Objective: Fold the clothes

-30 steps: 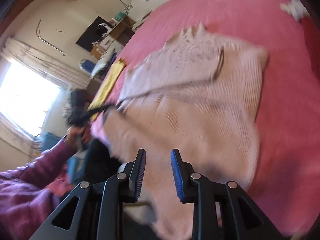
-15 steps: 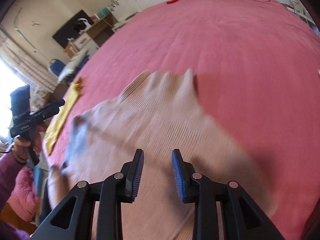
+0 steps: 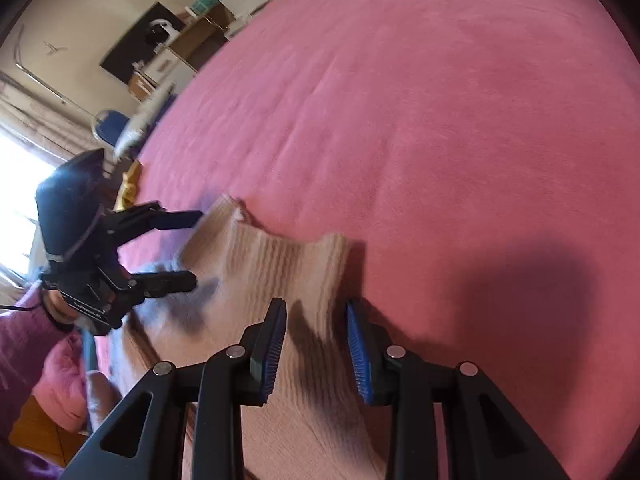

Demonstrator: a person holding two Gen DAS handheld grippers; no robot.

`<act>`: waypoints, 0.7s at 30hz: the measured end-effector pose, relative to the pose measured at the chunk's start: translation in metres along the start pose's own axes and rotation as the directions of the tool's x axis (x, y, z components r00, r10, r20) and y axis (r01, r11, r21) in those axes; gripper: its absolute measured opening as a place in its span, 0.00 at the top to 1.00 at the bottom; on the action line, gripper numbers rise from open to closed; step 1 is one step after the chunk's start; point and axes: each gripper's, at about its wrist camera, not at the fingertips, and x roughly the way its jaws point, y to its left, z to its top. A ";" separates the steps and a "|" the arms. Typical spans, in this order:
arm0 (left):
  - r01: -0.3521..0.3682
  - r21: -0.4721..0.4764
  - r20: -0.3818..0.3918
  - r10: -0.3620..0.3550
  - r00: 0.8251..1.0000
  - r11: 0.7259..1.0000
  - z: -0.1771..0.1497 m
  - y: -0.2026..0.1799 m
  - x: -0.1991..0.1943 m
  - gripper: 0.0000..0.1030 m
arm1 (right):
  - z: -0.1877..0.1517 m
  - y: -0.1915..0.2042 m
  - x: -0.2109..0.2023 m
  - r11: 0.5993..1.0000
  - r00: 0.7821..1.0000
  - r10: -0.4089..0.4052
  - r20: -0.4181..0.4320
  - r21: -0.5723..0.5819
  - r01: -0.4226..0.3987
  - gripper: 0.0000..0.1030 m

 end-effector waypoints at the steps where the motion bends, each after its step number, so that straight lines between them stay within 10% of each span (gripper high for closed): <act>1: 0.008 0.007 0.000 -0.008 1.000 1.000 0.000 -0.004 0.002 0.19 | 0.000 -0.004 0.002 0.999 1.000 0.021 0.011 0.033 -0.021 0.74; 5: -0.035 0.070 -0.030 0.037 0.999 0.997 -0.001 -0.020 0.016 0.28 | -0.004 -0.013 0.005 0.994 0.999 0.024 0.028 0.109 -0.027 0.94; 7: -0.019 0.060 -0.032 0.021 0.999 0.998 0.001 -0.020 0.015 0.76 | -0.007 -0.014 0.004 0.991 0.998 0.039 0.040 0.129 -0.044 0.94; 8: 0.003 0.037 -0.038 -0.002 0.999 0.999 0.003 -0.017 0.014 0.83 | -0.008 -0.015 0.003 0.989 0.997 0.053 0.047 0.138 -0.059 0.94; 21: 0.150 0.100 0.155 -0.165 0.974 0.984 -0.028 -0.057 -0.086 0.87 | -0.050 0.038 -0.077 0.972 0.963 0.233 0.138 0.003 -0.236 0.95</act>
